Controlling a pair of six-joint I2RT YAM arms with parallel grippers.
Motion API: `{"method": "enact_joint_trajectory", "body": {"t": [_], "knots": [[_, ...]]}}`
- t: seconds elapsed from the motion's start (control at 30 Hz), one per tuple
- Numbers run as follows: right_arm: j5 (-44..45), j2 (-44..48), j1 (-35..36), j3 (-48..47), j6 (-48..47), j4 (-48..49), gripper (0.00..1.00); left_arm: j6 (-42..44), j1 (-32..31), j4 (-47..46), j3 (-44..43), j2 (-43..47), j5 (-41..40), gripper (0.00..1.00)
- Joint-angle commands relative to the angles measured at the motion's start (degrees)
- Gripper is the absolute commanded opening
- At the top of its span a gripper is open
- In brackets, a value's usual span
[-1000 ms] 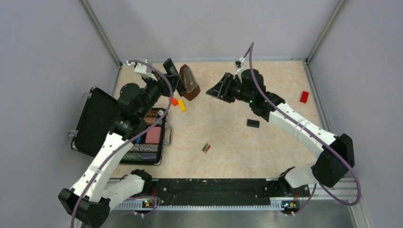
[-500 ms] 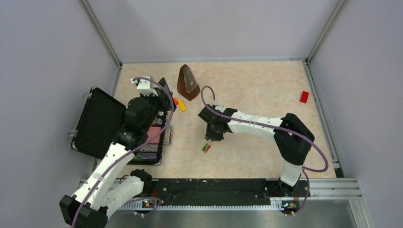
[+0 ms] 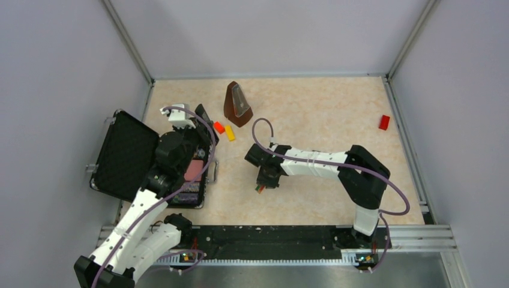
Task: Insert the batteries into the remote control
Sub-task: Pick up the battery from the center of the board.
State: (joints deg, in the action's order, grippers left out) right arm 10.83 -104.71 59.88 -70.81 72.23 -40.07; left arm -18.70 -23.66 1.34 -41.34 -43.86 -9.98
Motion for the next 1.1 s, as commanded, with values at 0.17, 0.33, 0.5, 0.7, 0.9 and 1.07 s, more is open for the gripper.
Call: {"method": "enact_joint_trajectory", "body": {"t": [0.17,0.33,0.5,0.7,0.9,1.07], "knots": [[3.65,-2.44,0.56,-0.97,5.78,-2.15,0.26,-0.05,0.12,-3.33,0.06,1.06,-0.72,0.00],[3.60,-4.26,0.50,-1.69,6.47,-2.18,0.26,-0.01,0.11,-3.02,0.13,0.89,-0.58,0.00],[4.59,-4.53,0.42,-2.71,7.18,-4.59,0.22,-0.69,0.15,-3.04,0.45,0.81,-0.21,0.00],[6.78,-0.63,0.42,-1.12,4.10,-6.79,0.05,-1.31,0.11,-2.96,0.09,1.01,1.40,0.00],[17.42,10.07,-0.44,-0.94,-4.10,-8.99,0.00,-2.90,0.11,-1.70,-1.85,0.99,8.93,0.00],[25.14,24.18,-2.13,-3.73,-19.71,-4.97,0.00,-10.48,0.12,-2.76,-4.15,-2.56,25.39,0.00]]}}
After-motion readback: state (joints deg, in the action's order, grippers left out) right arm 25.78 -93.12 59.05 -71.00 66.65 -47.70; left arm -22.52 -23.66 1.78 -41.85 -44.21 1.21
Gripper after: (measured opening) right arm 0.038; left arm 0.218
